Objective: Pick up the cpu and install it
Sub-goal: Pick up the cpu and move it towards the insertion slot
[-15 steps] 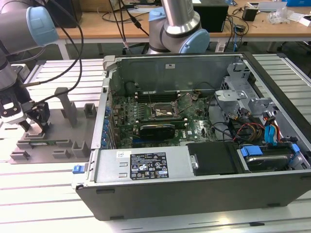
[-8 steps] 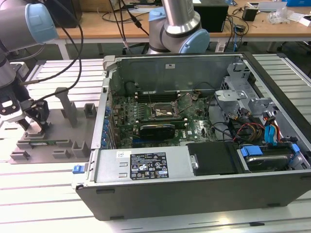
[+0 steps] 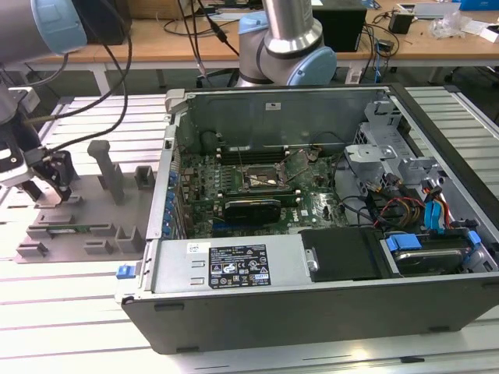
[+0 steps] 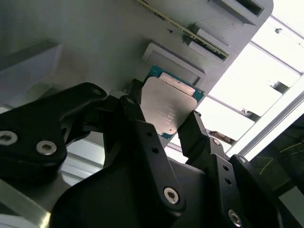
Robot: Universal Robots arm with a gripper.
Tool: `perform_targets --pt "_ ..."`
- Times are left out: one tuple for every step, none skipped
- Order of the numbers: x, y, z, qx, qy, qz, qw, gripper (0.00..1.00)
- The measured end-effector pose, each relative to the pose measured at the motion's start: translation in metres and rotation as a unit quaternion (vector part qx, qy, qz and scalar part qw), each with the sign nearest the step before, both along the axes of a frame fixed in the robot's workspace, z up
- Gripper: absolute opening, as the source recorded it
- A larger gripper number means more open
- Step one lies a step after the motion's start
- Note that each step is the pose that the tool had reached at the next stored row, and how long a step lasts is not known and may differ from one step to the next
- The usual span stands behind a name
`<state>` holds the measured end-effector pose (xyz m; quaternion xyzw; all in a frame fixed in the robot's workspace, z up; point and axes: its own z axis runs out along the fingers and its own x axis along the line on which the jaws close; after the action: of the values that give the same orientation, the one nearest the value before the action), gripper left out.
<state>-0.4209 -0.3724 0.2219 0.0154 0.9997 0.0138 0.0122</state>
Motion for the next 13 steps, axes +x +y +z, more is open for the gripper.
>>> perform_targets --pt "0.000 0.0000 0.0025 0.0000 0.0000 0.000 1.0000 0.55" --pt "0.000 0.0000 0.0053 0.0000 0.0000 0.000 1.0000 0.55" --pt "0.000 0.0000 0.0084 0.0000 0.0000 0.000 1.0000 0.55" --pt "0.000 0.0000 0.0102 0.0000 0.0000 0.000 1.0000 0.55" --pt "0.000 0.0000 0.0121 0.0000 0.0000 0.000 1.0000 0.55" --pt "0.000 0.0000 0.0146 0.0000 0.0000 0.000 1.0000 0.55" --pt "0.000 0.0000 0.0165 0.0000 0.0000 0.000 1.0000 0.55" --pt "0.000 0.0000 0.0198 0.0000 0.0000 0.000 1.0000 0.55" --pt "0.000 0.0000 0.0224 0.0000 0.0000 0.000 1.0000 0.55" --pt "0.000 0.0001 0.0261 0.0000 0.0000 0.000 1.0000 0.55" --pt "0.000 0.0002 0.0288 0.0000 0.0000 0.000 1.0000 0.55" --pt "0.000 0.0003 0.0332 0.0000 0.0000 0.000 1.0000 0.55" --pt "0.000 0.0004 0.0367 0.0000 0.0000 0.000 1.0000 0.55"
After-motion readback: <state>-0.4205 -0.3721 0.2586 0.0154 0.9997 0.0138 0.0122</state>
